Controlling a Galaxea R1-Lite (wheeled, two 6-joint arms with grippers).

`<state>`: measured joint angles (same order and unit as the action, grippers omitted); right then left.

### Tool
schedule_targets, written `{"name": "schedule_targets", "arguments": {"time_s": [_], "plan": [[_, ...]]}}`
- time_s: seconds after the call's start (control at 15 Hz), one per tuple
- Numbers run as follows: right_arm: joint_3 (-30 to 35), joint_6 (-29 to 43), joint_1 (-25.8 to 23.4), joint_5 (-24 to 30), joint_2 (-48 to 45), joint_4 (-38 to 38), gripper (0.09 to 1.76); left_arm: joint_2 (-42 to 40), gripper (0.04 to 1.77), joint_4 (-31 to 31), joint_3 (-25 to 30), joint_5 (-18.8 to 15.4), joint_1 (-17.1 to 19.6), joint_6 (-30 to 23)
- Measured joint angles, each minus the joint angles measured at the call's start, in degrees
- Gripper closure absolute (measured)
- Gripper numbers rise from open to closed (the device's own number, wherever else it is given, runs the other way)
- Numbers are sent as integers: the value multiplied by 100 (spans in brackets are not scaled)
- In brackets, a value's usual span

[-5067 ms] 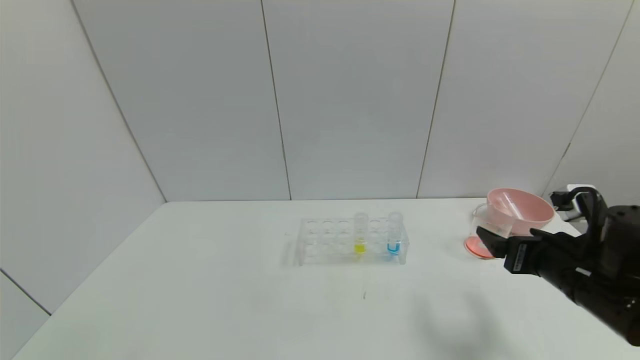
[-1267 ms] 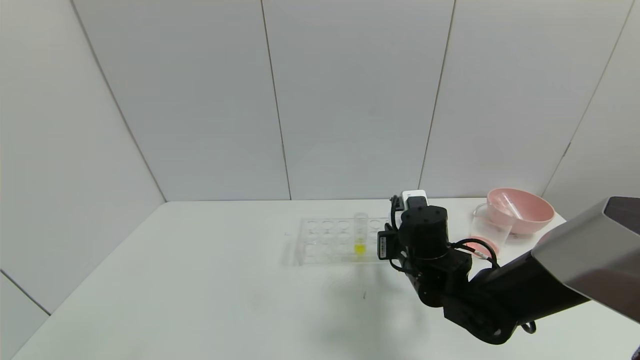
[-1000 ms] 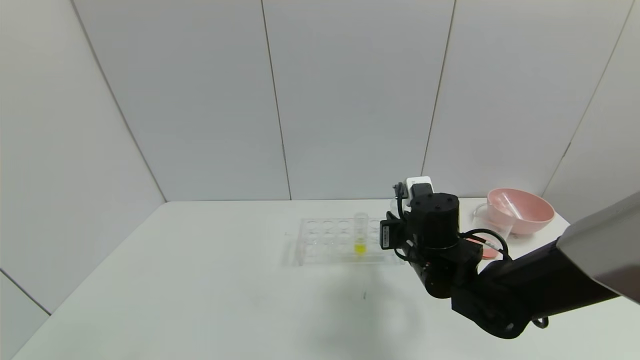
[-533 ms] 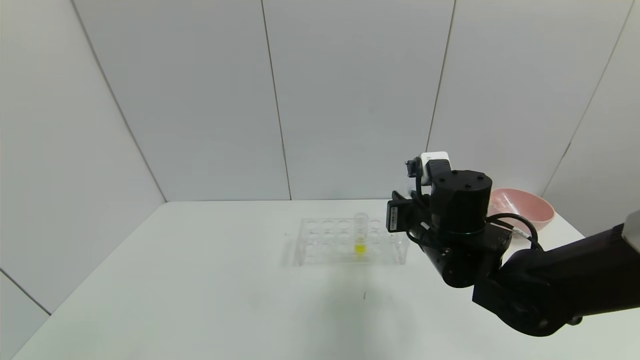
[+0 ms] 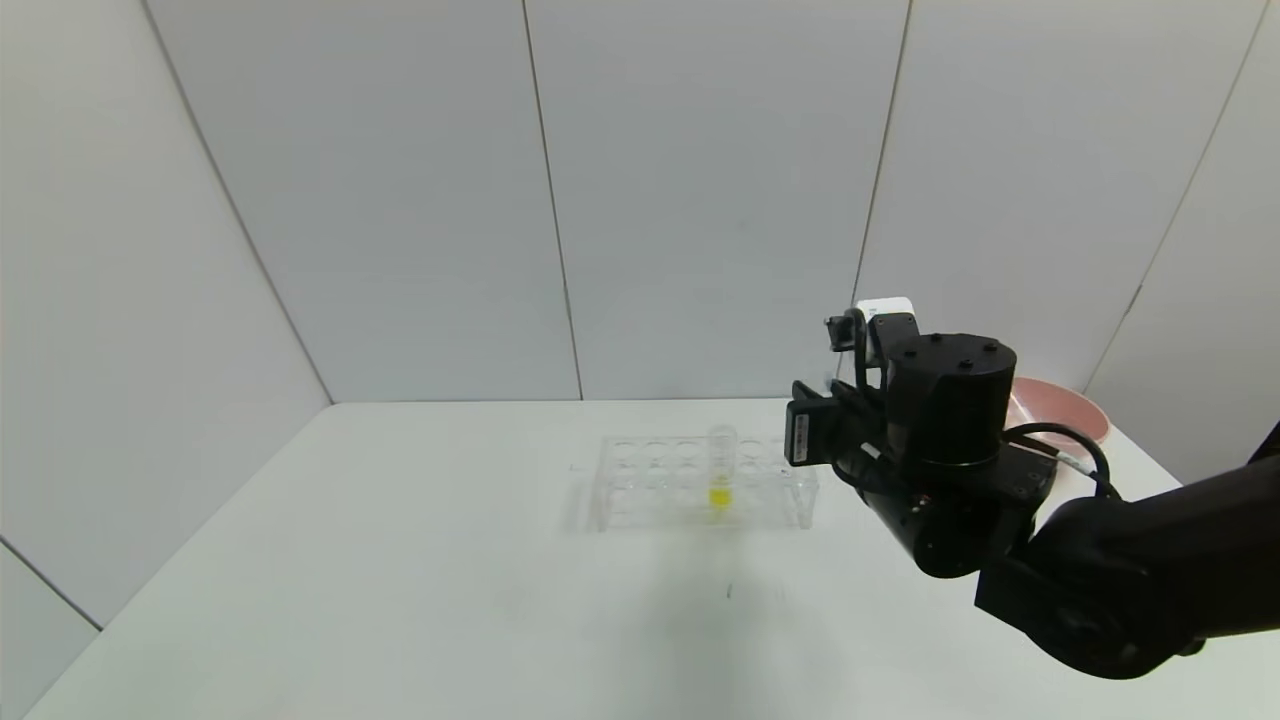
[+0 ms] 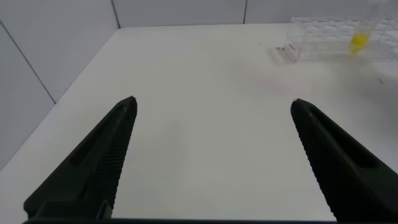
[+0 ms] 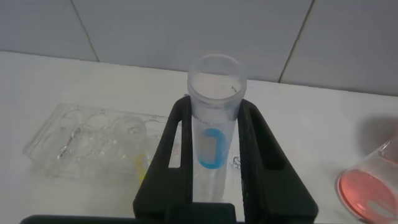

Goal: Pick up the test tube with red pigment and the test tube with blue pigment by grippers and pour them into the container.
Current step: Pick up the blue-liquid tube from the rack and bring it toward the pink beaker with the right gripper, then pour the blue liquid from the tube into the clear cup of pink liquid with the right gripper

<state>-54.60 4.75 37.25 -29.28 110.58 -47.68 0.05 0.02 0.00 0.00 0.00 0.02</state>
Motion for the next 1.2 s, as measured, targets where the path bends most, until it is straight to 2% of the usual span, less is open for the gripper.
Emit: {"name": "schedule_targets", "arguments": {"time_s": [0.27,0.53,0.8,1.0,1.07,1.2], "plan": [[623,-51,-446,1022,-885,723,135,0,5,-2,0,0,0,-2],[1309,-213,-1491,2633,-2277,1758,135,0,5,-2,0,0,0,-2],[1670,-896,-3368,4674,-3574,3020,135,0,5,-2,0,0,0,-2],[1651,-1907,-4993,6089,-4083,3772,135,0,5,-2,0,0,0,-2],[1585,-2460,-5489,6426,-4116,3931,135,0,5,-2,0,0,0,-2],[1359,-3319,-6084,6680,-3886,4075,135,0,5,0,0,0,0,-2]]}}
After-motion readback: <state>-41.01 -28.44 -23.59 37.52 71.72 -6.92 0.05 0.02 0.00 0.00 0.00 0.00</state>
